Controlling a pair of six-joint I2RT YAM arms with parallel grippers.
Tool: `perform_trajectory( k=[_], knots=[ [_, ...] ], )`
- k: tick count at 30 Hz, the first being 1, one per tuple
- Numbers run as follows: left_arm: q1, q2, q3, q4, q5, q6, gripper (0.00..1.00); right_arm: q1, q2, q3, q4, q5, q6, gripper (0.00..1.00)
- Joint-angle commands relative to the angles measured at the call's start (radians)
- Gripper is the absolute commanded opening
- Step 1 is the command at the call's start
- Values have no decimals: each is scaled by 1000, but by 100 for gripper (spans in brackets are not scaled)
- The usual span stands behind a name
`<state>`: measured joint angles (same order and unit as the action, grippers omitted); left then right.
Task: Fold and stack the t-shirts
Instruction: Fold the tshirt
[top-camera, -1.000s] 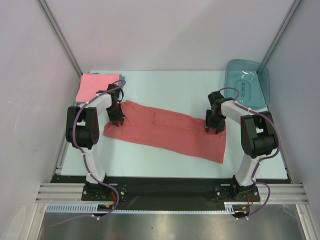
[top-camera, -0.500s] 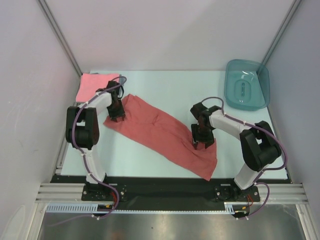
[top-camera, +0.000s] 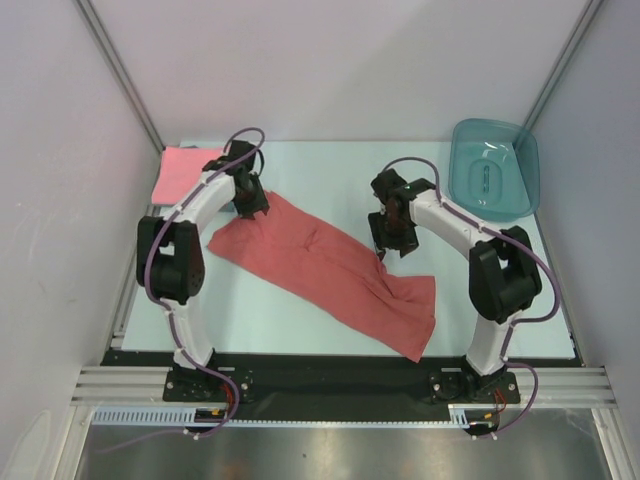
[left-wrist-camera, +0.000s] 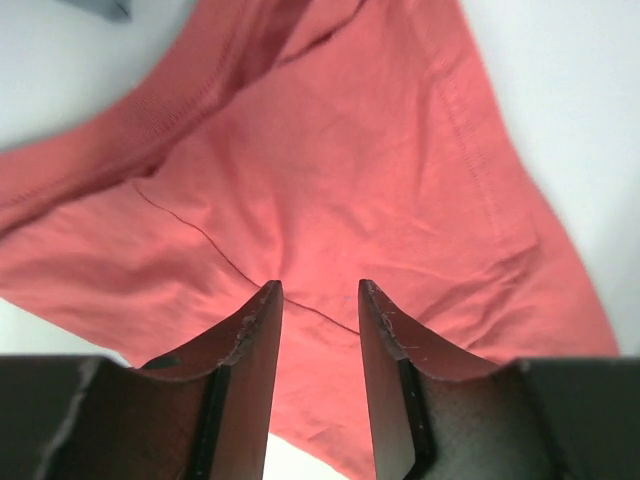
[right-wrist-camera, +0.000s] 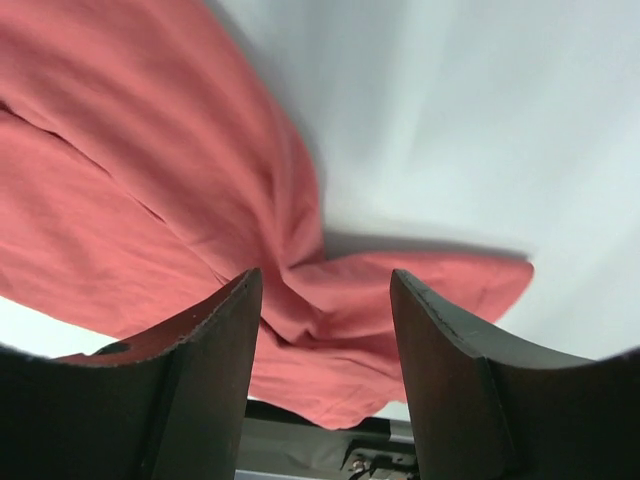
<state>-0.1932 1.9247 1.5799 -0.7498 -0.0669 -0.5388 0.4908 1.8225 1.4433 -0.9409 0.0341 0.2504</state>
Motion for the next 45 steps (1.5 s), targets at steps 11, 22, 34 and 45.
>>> perform_trajectory(
  k=[11,22,34,45],
  knots=[
    [-78,178,21,29,-88,-106,42,88,136,100,37,-94,-71,58],
    [-95,387,236,84,107,54,44,35,121,-62,108,-48,-25,57],
    [-98,820,886,196,654,79,48,0,-81,-159,97,-203,105,58],
    [-75,700,802,532,690,-84,57,0,-49,-23,-15,-126,49,60]
  ],
)
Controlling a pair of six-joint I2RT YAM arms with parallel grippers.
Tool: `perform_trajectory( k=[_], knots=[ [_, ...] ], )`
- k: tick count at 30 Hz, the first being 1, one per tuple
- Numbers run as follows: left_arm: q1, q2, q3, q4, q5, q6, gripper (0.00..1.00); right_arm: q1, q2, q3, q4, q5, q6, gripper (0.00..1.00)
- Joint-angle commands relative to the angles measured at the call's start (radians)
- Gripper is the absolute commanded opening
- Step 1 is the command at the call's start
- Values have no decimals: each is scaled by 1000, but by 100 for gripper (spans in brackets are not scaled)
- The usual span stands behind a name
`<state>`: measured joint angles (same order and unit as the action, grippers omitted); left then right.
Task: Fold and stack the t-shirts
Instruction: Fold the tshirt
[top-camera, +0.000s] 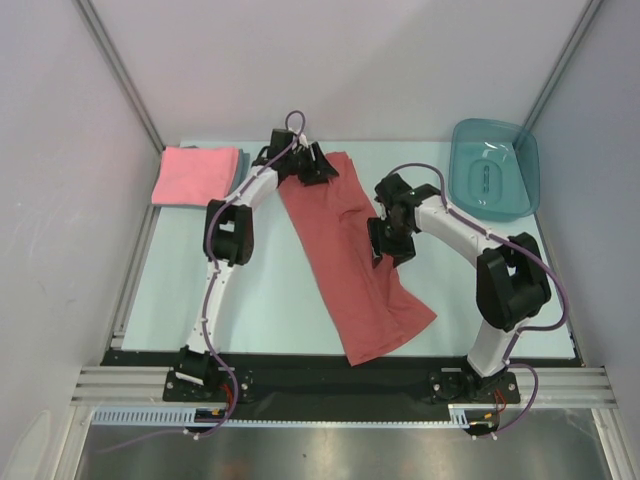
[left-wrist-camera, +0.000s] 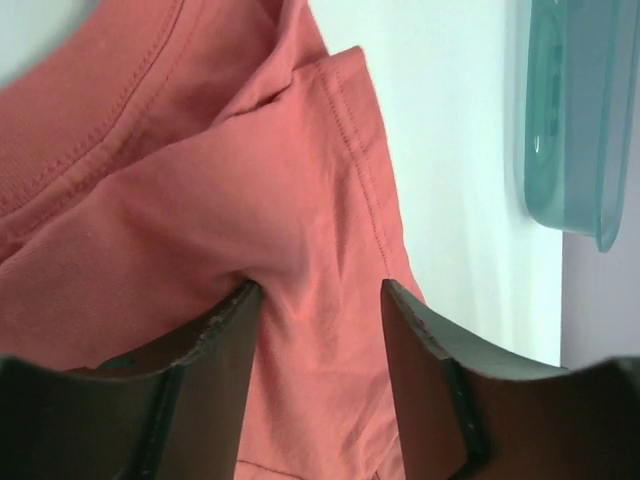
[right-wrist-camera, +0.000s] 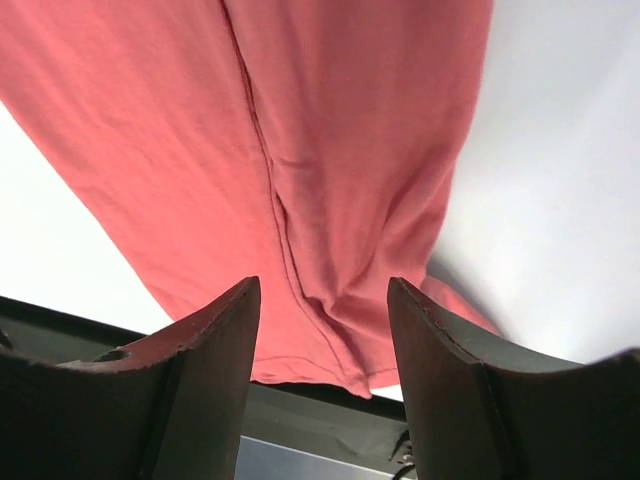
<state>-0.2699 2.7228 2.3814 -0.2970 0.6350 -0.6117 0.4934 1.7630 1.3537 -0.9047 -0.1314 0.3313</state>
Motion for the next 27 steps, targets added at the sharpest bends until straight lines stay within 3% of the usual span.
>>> perform_trajectory(
  k=[1,4,7,10,12,15,18,19,23,27],
  knots=[
    [3,-135,-1,58,-35,22,59,-4,21,91,-56,55,-46,60],
    [9,-280,-45,-3,-130,59,66,-9,36,113,-66,58,-54,60],
    [3,-395,-117,-37,-187,56,66,-7,29,95,-65,52,-52,61],
    [-35,-493,-240,-57,-260,72,55,-7,-6,36,-49,47,-46,59],
    [-58,-531,-344,-73,-316,73,39,-10,-42,-10,-43,46,-32,58],
    [-112,-589,-479,-45,-426,70,30,-9,-97,-89,-22,27,-15,53],
    [-160,-586,-545,-21,-518,84,22,-12,-138,-163,0,23,5,38],
    [-175,-577,-553,-14,-534,81,21,-13,-143,-177,3,23,9,28],
    [-192,-493,-521,2,-560,56,13,-15,-168,-248,32,19,32,13],
    [-193,-376,-456,-8,-600,43,10,-12,-169,-298,64,15,43,16]
  ],
)
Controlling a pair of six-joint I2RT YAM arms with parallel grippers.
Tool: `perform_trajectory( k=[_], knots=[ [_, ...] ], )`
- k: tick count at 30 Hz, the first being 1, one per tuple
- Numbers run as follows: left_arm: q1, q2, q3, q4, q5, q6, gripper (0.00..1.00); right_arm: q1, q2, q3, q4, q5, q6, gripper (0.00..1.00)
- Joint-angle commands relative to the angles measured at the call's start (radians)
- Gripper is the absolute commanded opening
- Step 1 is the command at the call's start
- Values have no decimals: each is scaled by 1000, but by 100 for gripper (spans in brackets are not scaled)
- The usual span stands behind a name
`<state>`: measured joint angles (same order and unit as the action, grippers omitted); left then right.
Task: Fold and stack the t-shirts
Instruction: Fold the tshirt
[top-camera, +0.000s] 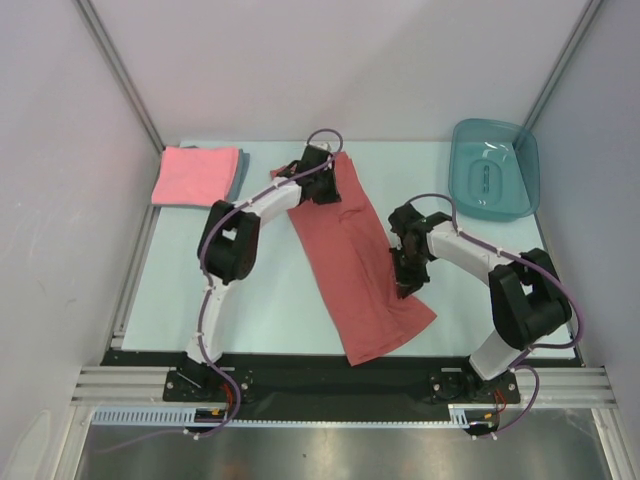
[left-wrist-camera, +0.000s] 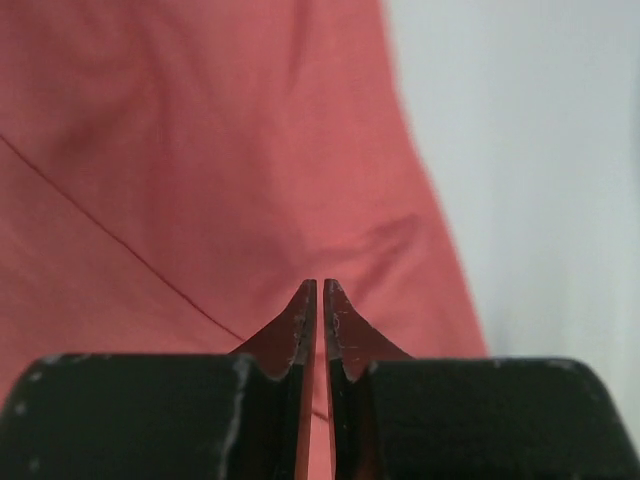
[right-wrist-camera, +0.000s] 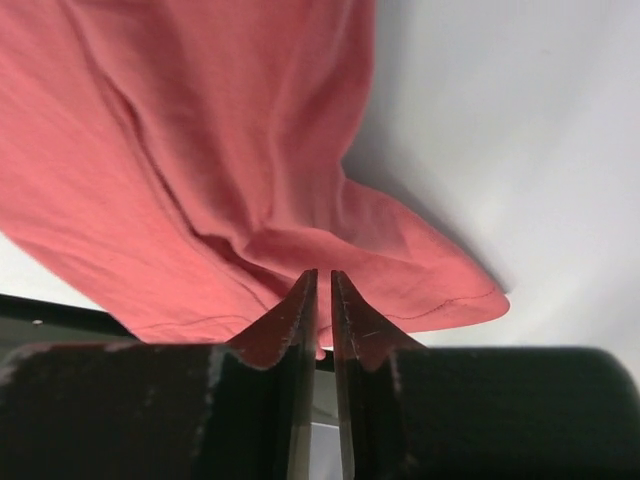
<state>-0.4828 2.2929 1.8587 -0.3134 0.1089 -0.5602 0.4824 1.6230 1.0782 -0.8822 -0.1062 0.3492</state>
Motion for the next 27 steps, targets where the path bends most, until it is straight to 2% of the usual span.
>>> perform_trajectory(
  k=[1,8,15,19,22,25,27],
  knots=[
    [19,77,92,-7,-75,-6,10,1,-31,-30,45,-9,31,19],
    [36,307,381,-145,31,-27,14,5,-98,-155,81,17,111,28],
    [131,352,376,-50,168,-122,16,70,-152,-302,144,-19,252,32],
    [191,439,523,-41,305,-191,19,156,-143,-345,184,-65,336,34],
    [222,476,589,-59,330,-176,20,180,-155,-373,235,-147,405,34],
    [248,445,568,-53,362,-153,25,191,-170,-334,186,-106,355,36],
    [250,387,562,-85,336,-81,30,145,-172,-264,94,-30,295,37]
  ],
)
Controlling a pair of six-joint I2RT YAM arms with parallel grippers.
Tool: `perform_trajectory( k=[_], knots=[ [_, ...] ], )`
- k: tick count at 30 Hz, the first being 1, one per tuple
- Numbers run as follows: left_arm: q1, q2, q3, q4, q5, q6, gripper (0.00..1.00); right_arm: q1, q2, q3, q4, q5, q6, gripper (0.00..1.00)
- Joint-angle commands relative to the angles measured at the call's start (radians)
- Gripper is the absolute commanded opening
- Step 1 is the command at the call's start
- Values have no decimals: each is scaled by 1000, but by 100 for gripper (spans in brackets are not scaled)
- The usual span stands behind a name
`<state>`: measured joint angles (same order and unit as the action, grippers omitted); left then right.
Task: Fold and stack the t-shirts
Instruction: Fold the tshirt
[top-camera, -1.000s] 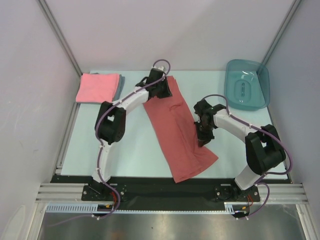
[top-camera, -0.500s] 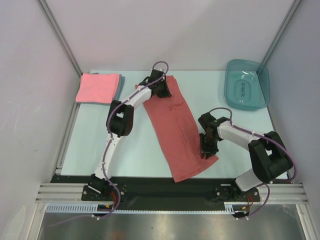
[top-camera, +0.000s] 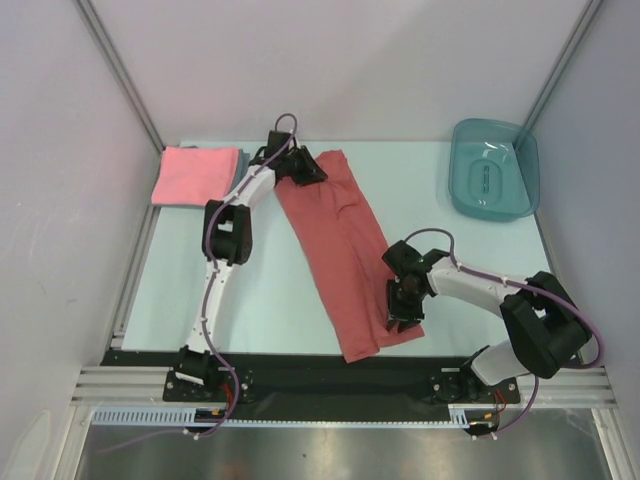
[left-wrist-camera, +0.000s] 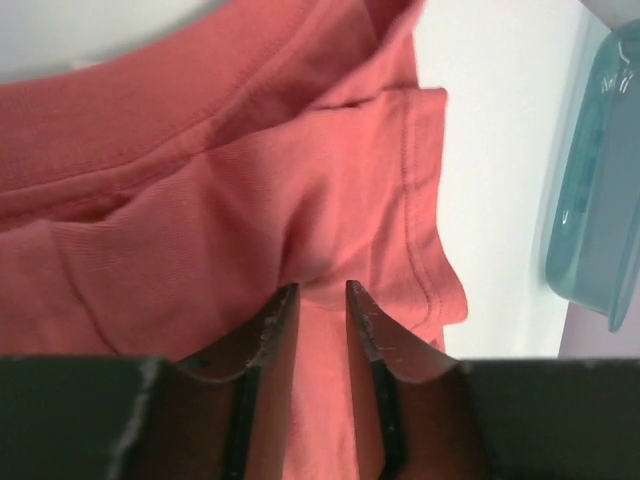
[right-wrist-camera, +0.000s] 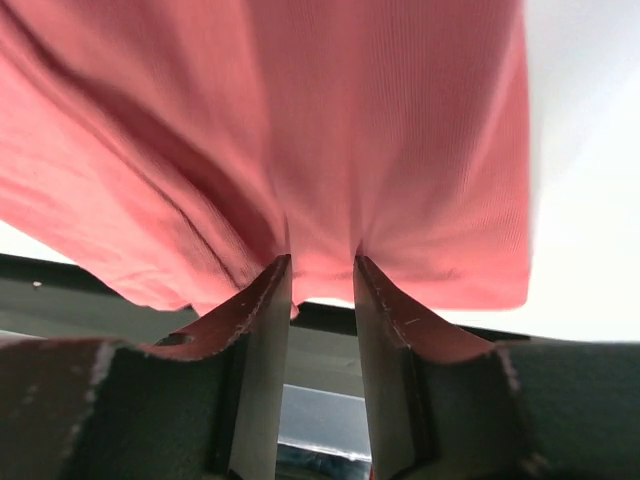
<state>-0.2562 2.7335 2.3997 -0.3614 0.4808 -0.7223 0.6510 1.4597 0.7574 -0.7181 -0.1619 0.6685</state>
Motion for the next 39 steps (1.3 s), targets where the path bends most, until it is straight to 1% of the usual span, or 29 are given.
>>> perform_trajectory(
  k=[1,2,4,6,7,8,12,14,15,16,17,18,19,20,23,24,26,27,28,30,31,33,39],
  knots=[
    [23,-75,7,-66,-39,99,34,-43,-12,81,-92,38,-55,37],
    [23,-96,3,-92,-41,136,35,-81,-13,126,-130,51,-114,37],
    [18,-185,-29,-138,-64,171,40,-112,-12,170,-173,64,-158,39],
    [3,-262,-78,-160,-79,227,45,-148,-1,224,-193,76,-222,41],
    [-3,-320,-105,-172,-99,248,49,-155,5,238,-205,79,-240,42],
    [-6,-339,-103,-210,-111,279,50,-166,19,252,-208,79,-266,43],
    [-28,-412,-111,-300,-146,313,51,-183,59,307,-185,36,-303,46],
    [-44,-480,-183,-312,-217,326,49,-182,88,325,-178,30,-310,47],
    [-67,-504,-218,-313,-258,330,48,-183,117,339,-176,30,-320,50],
    [-83,-527,-290,-314,-298,333,48,-185,129,367,-170,38,-325,51],
    [-98,-553,-327,-314,-388,327,48,-183,145,388,-172,44,-328,52],
    [-129,-593,-362,-309,-422,320,49,-183,183,408,-167,50,-333,52],
    [-143,-609,-423,-297,-445,310,50,-185,201,455,-162,53,-343,54],
    [-153,-616,-445,-289,-470,287,50,-183,224,476,-158,52,-348,55],
    [-178,-591,-464,-260,-478,277,47,-180,310,565,-161,55,-368,55],
    [-179,-545,-456,-249,-478,281,45,-179,326,583,-164,56,-372,54],
    [-179,-483,-392,-235,-476,305,43,-168,356,612,-170,59,-377,53],
    [-176,-450,-357,-246,-510,310,39,-162,364,615,-170,61,-377,52],
    [-173,-386,-280,-263,-521,310,37,-156,369,615,-170,67,-377,52],
    [-172,-344,-235,-277,-544,311,32,-143,384,609,-170,78,-377,51],
    [-172,-312,-205,-287,-591,305,31,-140,386,603,-170,87,-374,51],
    [-175,-295,-197,-297,-613,297,30,-128,389,580,-161,93,-366,51],
    [-178,-224,-197,-289,-575,310,30,-76,402,522,-110,133,-339,52]
  ],
)
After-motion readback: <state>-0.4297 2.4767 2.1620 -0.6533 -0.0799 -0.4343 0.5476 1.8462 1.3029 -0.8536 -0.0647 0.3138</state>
